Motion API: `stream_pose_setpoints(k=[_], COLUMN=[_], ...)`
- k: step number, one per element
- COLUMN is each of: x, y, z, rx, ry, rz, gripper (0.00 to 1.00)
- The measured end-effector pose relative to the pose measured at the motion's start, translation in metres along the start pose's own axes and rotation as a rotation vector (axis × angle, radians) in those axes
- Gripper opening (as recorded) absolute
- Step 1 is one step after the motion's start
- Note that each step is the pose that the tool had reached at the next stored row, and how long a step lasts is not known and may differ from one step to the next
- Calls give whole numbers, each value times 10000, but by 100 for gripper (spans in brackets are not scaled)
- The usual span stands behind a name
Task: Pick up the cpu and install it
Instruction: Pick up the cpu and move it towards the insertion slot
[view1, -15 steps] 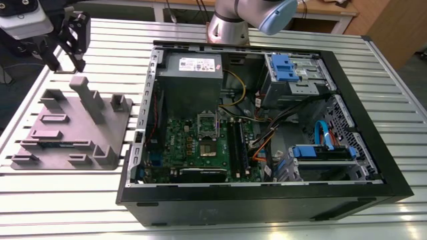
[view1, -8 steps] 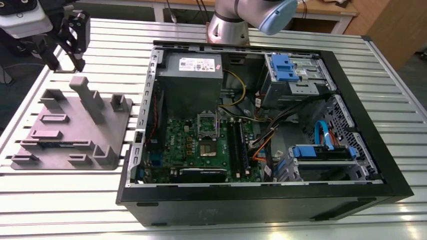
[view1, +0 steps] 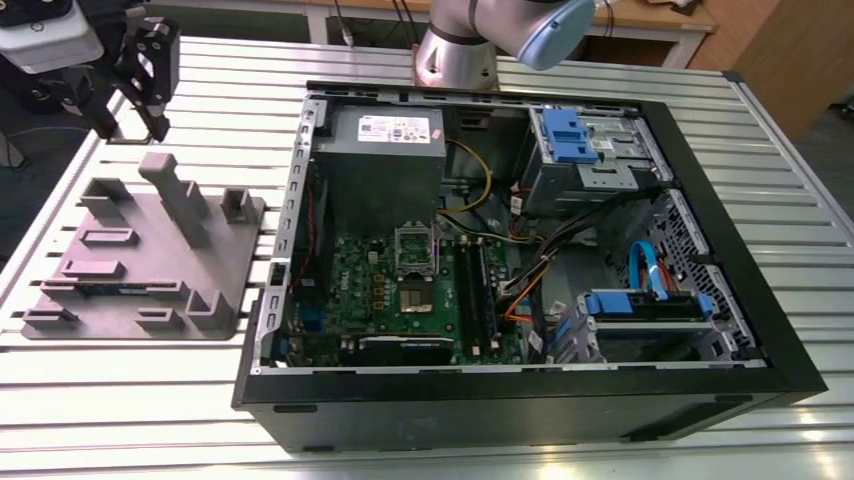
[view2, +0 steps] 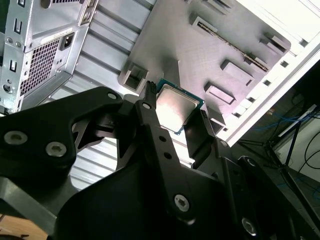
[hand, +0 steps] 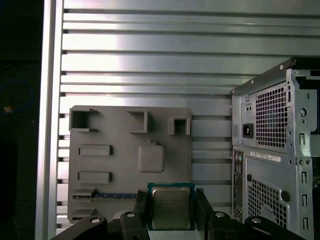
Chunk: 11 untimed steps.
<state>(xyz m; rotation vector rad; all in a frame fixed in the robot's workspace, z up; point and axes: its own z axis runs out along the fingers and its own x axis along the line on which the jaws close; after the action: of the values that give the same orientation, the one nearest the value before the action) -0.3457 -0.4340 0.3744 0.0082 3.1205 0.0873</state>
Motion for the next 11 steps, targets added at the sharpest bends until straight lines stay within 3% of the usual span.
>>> stream_pose_setpoints(k=[11], x=[-104], y=[0], z=[1], rx=[0], ry=[0], rz=[-1], gripper=[47])
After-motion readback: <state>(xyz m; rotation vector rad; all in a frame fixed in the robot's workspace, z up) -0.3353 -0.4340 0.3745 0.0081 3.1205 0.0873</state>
